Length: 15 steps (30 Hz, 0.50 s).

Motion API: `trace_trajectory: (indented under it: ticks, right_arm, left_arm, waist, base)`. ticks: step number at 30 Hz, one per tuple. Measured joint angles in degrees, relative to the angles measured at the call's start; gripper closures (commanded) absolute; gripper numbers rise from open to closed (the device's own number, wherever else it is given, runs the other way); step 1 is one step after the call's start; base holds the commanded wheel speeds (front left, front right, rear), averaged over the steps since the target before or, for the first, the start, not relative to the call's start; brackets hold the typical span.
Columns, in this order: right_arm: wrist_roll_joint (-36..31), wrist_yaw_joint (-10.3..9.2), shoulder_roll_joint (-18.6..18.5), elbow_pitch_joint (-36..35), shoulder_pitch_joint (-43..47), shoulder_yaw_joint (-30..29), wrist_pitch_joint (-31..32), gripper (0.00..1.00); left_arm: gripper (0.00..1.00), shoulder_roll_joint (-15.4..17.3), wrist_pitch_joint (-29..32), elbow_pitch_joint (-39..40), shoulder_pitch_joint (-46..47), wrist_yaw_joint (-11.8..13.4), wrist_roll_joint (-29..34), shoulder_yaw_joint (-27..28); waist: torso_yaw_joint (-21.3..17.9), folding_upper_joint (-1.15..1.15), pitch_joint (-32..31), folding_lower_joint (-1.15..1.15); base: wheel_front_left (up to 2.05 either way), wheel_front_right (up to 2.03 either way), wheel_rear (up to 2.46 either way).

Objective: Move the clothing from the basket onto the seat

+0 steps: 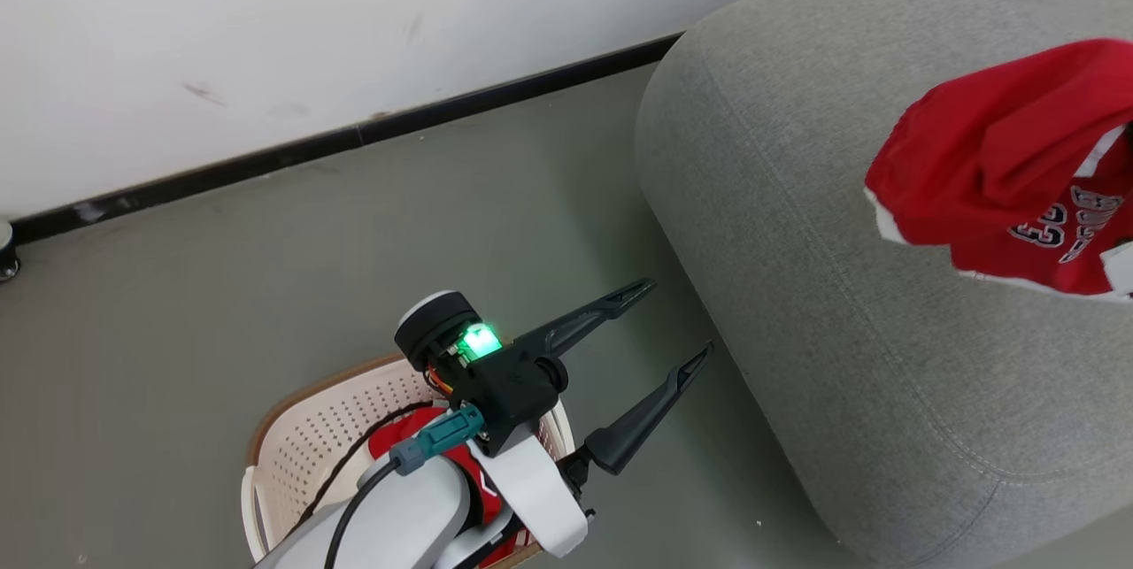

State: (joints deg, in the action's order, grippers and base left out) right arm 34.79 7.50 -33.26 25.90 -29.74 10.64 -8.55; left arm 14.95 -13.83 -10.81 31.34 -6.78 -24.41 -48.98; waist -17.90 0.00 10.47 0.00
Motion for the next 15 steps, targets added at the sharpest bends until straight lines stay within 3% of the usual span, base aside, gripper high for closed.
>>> trace_trajectory:
  ticks: [15]
  right_arm:
    - [0.03, 0.0, -3.5, 7.16, -6.62, -5.72, -0.01, 1.0]
  left_arm:
    - [0.0, 0.54, 1.34, 2.27, 4.81, 0.05, 2.38, -0.18]
  waist:
    - [3.12, 0.0, 5.74, 0.0]
  base:
    - [0.0, 0.0, 0.0]
